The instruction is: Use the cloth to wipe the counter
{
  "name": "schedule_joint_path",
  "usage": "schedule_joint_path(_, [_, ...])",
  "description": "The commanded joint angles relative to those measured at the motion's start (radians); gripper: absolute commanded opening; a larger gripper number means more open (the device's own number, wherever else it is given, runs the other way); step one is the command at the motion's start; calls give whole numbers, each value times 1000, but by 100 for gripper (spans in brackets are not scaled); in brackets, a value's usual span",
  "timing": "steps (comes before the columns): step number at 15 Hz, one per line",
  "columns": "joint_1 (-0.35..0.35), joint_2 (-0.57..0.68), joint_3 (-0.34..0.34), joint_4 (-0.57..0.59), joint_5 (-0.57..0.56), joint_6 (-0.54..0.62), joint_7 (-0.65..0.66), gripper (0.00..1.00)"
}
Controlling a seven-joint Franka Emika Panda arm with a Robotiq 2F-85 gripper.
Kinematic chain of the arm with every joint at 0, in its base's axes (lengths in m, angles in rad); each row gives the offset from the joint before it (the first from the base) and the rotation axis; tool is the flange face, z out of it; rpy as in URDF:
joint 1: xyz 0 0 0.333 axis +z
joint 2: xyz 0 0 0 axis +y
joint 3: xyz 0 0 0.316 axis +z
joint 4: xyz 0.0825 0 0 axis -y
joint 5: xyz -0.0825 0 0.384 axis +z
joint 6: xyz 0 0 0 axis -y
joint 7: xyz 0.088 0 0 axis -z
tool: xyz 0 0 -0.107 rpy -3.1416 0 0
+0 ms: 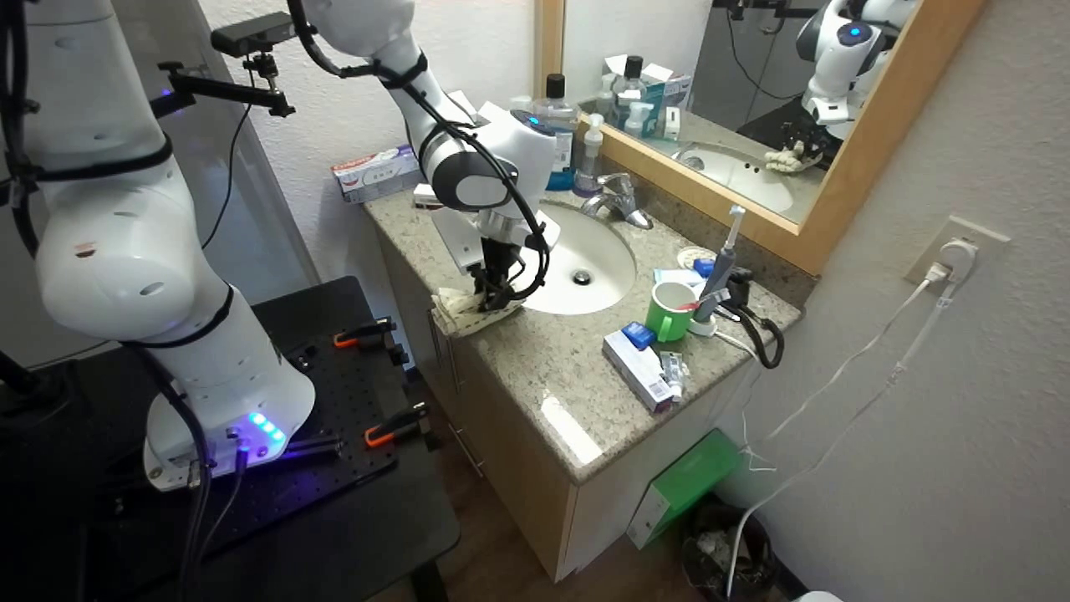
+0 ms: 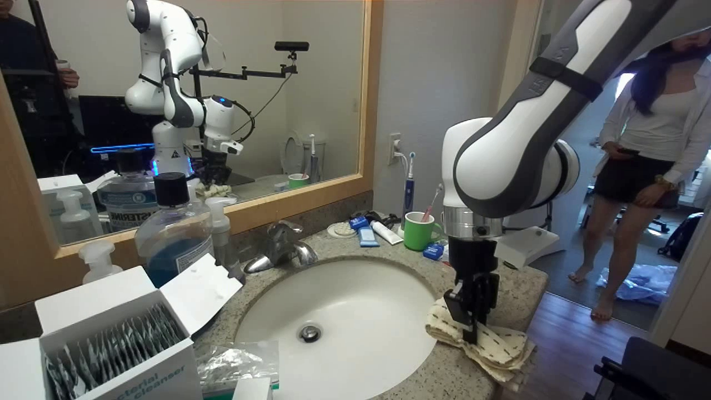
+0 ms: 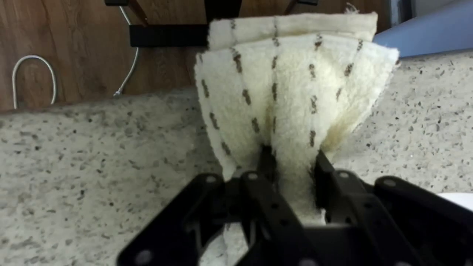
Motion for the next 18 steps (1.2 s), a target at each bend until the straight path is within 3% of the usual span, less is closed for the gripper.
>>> schedule_joint_path(1, [10,5,15,9,-20,8,77,2])
schedule_joint_path(6, [40,10,24,20,-48,1,172,5])
schedule_joint_path(7, [18,1,21,10,-31,-2,121,19])
schedule_joint_path(13, [27,2,26,13,-35,-2,137,19])
schedule_joint_path(14, [27,2,26,13,-35,-2,137,5])
schedule_joint_path(18, [29,16,41,2,-12,34,108,5])
